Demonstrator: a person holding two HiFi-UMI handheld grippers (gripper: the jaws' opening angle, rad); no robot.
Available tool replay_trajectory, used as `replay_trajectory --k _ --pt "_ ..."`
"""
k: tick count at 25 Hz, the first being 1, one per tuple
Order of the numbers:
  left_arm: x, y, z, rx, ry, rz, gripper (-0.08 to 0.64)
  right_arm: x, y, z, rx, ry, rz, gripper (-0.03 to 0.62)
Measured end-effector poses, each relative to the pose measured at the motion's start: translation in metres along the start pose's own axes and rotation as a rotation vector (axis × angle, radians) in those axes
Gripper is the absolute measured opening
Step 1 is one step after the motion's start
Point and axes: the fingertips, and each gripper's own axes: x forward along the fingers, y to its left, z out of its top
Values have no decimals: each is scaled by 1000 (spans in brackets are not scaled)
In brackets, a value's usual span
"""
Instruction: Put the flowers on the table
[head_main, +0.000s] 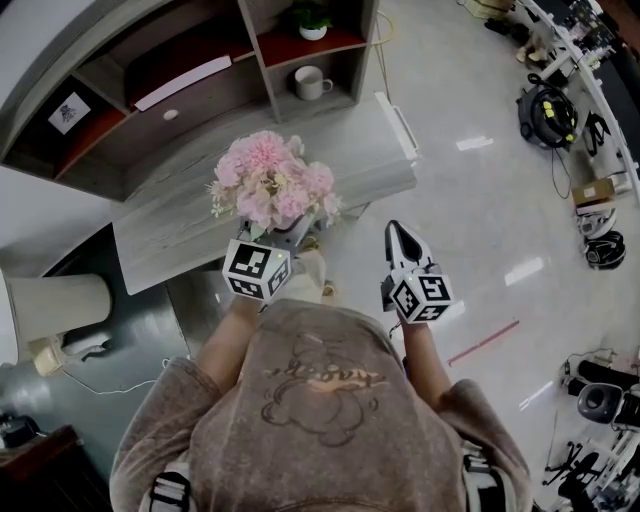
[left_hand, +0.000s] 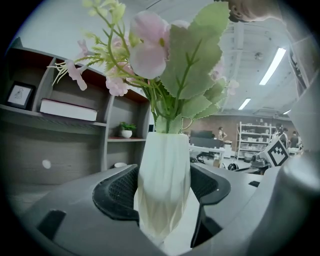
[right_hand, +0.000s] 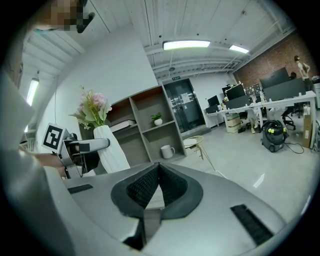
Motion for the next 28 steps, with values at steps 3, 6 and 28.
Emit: replay_trajectory --k 3,6,28 --pt "20 10 4 0 -2 -14 331 14 -10 4 4 0 -12 -3" --pt "37 21 9 -4 -3 -33 331 30 -18 10 7 1 -28 -3" --pt "162 90 51 17 -10 -207 330 156 -43 77 -2 -3 -113 -3"
